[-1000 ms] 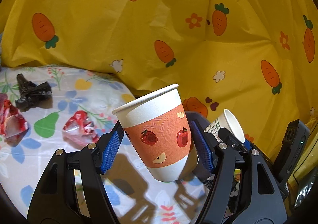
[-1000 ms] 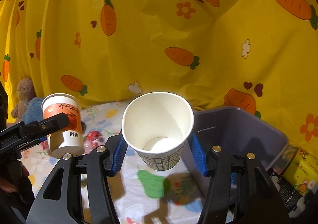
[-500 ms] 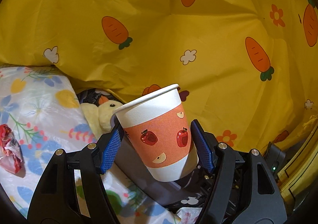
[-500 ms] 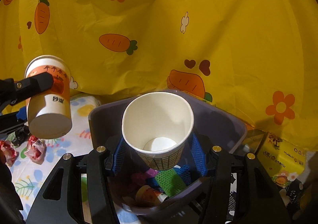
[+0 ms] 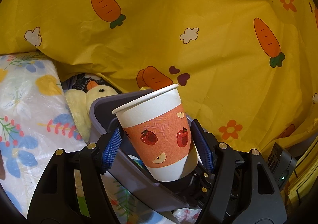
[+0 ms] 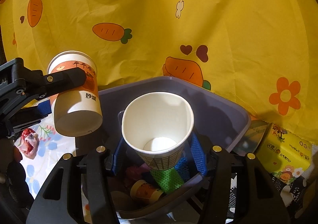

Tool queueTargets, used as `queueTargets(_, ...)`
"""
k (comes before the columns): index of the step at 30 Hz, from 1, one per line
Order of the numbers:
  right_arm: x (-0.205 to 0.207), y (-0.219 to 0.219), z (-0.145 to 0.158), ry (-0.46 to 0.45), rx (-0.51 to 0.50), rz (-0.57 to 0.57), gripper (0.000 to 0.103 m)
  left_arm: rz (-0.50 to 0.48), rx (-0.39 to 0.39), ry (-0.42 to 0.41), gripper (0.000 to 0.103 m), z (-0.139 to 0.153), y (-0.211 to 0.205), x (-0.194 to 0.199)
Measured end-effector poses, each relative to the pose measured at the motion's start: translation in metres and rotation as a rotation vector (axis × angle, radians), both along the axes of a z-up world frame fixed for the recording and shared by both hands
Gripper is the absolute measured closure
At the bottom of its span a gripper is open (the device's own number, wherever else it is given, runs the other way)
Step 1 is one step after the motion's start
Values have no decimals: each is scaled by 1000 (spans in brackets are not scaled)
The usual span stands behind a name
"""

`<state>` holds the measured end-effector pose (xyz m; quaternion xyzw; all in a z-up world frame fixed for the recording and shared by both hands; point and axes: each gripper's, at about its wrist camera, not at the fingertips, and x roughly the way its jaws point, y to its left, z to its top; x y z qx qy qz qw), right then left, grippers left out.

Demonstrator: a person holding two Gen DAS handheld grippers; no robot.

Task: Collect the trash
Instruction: 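Open both tools to drop the two cups into the bin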

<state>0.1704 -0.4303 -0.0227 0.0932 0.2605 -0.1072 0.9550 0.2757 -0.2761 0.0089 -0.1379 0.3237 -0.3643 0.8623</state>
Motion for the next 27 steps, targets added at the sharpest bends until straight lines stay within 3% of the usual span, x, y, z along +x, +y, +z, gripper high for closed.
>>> queueTargets(17, 0, -2, -6, 1, -7, 4, 42, 2, -3, 38, 33, -11, -6, 7)
queueTargets(20, 0, -1, -7, 2, -10, 4, 38, 25, 4, 42, 27, -14, -2, 8)
queueTargets(22, -2, -1, -8, -1, -9, 6, 35, 48, -7, 38, 17, -16, 5, 8)
queueTargets(27, -7, -1, -7, -20, -6, 4, 27, 106, -13, 42, 11, -18, 27, 2)
